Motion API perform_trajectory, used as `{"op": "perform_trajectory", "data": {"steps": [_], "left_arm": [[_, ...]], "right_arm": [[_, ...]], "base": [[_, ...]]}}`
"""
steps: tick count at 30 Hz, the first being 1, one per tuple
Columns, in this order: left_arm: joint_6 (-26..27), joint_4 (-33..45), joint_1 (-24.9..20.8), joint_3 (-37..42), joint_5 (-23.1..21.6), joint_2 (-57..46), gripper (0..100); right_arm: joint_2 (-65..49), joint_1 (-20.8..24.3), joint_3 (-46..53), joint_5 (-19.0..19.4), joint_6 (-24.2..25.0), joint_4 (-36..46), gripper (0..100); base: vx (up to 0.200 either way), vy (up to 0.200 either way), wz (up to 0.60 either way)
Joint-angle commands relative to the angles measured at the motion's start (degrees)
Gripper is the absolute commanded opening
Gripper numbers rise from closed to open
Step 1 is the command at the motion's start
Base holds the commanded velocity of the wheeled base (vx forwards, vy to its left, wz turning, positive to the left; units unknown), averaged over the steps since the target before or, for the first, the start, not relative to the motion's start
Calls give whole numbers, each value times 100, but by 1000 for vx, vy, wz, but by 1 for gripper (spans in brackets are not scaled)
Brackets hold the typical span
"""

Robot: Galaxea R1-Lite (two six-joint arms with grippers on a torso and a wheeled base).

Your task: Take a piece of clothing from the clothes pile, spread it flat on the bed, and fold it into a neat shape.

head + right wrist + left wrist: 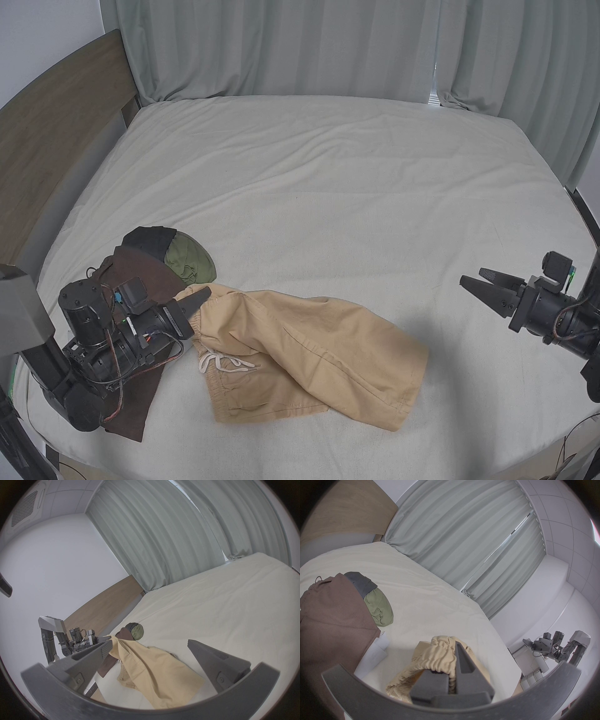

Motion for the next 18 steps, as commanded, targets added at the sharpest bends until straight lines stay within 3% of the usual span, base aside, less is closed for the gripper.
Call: {"op": "perform_trajectory", "data": {"steps": [1,14,18], "left_arm": [[-8,-4,16,-33,-2,36,0],[-8,-4,34,-16,-2,71,0],[1,-4,104,20,-46,80,0]], "right_arm": [[704,4,95,3,144,-318,100],[1688,40,447,3,311,-916,100],[1917,215,623,-23,575,-1249,100]], "base": [[0,0,0],[0,0,0],[0,0,0]]}}
